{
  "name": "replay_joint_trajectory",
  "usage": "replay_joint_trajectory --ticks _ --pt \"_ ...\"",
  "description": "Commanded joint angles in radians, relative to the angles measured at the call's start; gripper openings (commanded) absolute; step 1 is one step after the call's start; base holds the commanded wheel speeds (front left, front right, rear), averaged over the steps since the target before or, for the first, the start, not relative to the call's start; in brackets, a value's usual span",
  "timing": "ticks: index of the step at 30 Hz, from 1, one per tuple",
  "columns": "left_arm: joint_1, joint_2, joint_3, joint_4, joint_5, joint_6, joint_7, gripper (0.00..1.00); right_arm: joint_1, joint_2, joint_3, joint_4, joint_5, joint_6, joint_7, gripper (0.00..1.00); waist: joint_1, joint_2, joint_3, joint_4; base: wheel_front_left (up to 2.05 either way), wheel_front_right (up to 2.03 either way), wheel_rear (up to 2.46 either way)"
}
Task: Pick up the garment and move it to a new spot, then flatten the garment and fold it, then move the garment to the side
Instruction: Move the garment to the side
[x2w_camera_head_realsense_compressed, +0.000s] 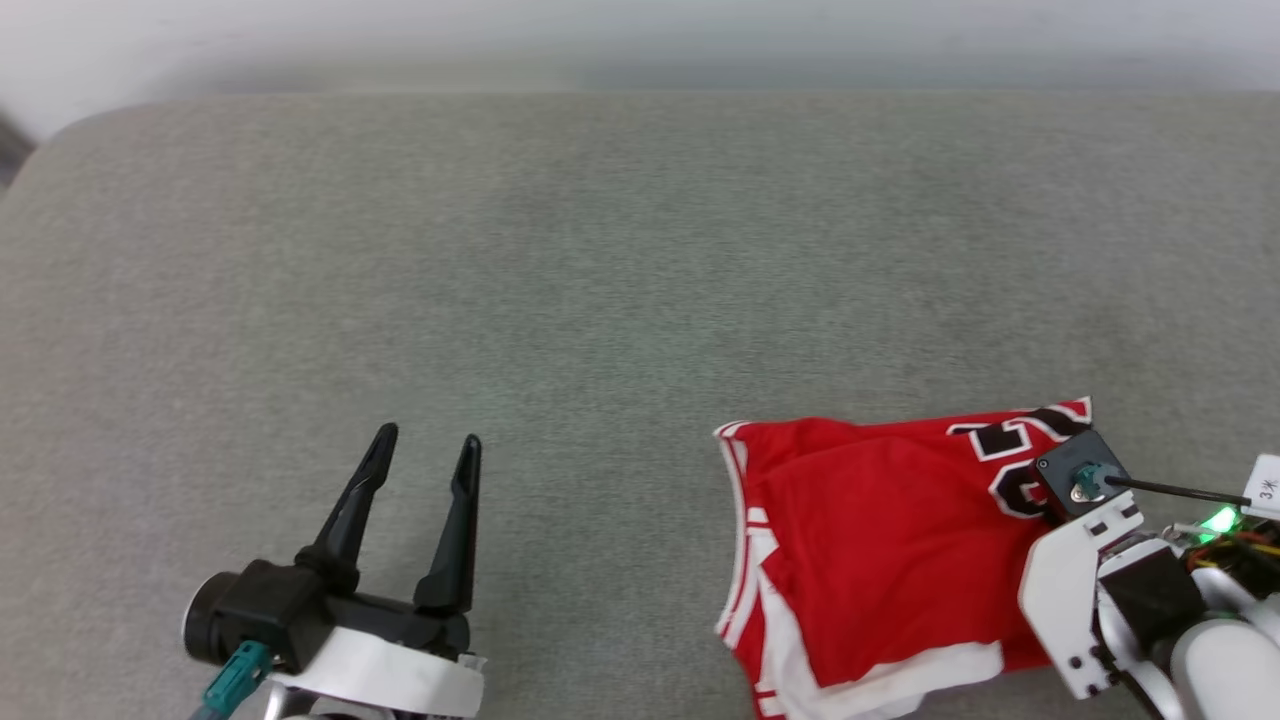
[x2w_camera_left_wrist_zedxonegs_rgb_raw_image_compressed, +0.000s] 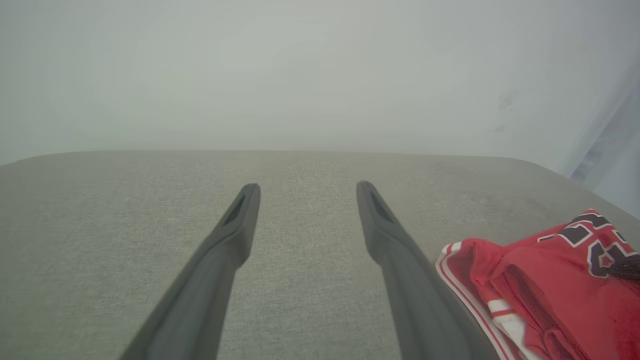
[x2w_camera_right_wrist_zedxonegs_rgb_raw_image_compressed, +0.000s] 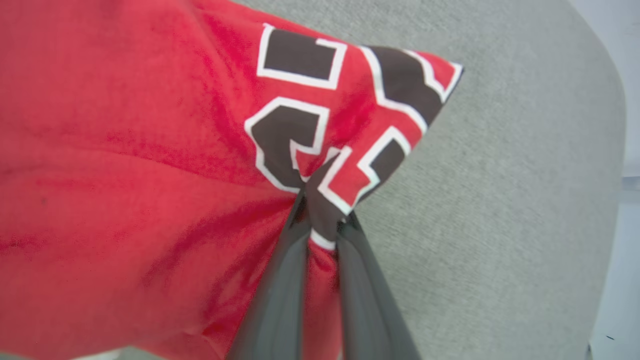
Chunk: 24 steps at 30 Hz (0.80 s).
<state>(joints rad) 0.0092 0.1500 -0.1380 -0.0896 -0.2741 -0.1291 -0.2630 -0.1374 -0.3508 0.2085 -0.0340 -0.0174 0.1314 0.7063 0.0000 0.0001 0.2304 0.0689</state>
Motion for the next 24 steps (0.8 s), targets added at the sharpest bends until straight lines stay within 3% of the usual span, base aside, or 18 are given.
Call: replay_joint_trajectory --ticks 1,8,11,17,24 --pt "-0.022 0.001 -0.013 -0.001 0.003 -0.001 -0.002 1.00 -0.027 -0.045 0.021 -0.017 -0.018 -0.002 0.012 0.00 0.0000 -0.0001 -0.001 -0.038 0.00 0.00 0.00" --pt "-0.087 0.011 -0.137 -0.020 0.039 -0.001 -0.002 1.00 -0.147 -0.323 0.143 -0.079 -0.020 -0.001 0.075 0.00 0.0000 -0.0001 0.070 -0.154 0.00 0.00 0.00" --pt "-0.129 0.017 -0.200 -0.028 0.052 -0.001 -0.002 1.00 -0.190 -0.416 0.149 -0.074 0.005 -0.001 0.081 0.00 0.0000 -0.0001 0.118 -0.197 0.00 0.00 0.00" --pt "-0.213 0.045 -0.281 -0.043 0.063 -0.001 -0.002 1.00 -0.243 -0.517 0.081 -0.010 0.025 -0.001 0.033 0.00 0.0000 -0.0001 0.225 -0.276 0.00 0.00 0.00" --pt "-0.280 0.100 -0.333 -0.064 0.069 -0.001 -0.002 1.00 -0.306 -0.535 -0.018 0.153 0.013 -0.002 -0.105 0.00 0.0000 -0.0001 0.341 -0.329 0.00 0.00 0.00"
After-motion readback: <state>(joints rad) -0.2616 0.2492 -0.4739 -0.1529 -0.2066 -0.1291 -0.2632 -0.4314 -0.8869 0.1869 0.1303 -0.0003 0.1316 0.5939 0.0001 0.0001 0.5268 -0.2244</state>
